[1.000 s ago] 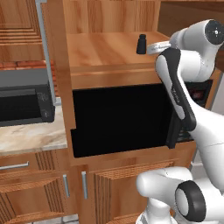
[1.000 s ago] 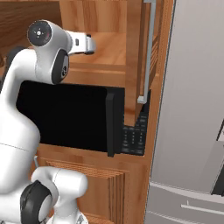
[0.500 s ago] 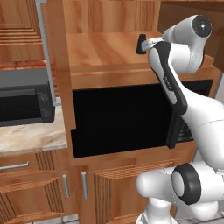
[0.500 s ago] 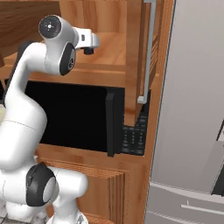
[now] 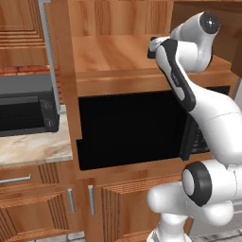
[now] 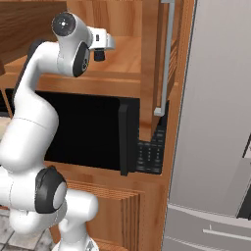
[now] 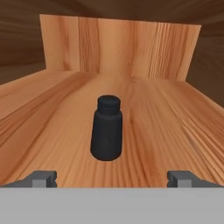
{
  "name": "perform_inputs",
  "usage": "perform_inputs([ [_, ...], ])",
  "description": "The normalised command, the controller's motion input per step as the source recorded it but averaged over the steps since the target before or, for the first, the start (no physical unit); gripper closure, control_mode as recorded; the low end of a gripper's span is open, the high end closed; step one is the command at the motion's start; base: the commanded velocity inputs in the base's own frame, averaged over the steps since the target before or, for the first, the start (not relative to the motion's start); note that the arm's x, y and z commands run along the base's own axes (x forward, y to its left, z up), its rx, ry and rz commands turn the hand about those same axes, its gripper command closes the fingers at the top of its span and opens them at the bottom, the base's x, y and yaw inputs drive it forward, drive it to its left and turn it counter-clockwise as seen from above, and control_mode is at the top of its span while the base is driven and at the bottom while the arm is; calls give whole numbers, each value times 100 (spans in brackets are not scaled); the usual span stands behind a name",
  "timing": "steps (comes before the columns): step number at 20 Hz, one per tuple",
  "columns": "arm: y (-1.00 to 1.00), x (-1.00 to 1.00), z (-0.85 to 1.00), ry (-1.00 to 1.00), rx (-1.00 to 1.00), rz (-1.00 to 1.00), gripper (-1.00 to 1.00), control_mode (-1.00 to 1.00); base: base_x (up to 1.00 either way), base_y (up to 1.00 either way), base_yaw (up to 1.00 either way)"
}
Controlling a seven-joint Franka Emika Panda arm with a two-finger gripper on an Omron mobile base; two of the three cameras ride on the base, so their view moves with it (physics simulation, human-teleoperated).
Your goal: Retrieve the shaker from the cabinet and place it next the steak on a plate on the dining table.
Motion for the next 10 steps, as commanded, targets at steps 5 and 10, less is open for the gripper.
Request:
perform_inputs([
  [5, 0, 41, 0, 0, 0, 1, -100, -100, 0, 0, 0],
  [10, 0, 39, 0, 0, 0, 1, -100, -100, 0, 0, 0],
])
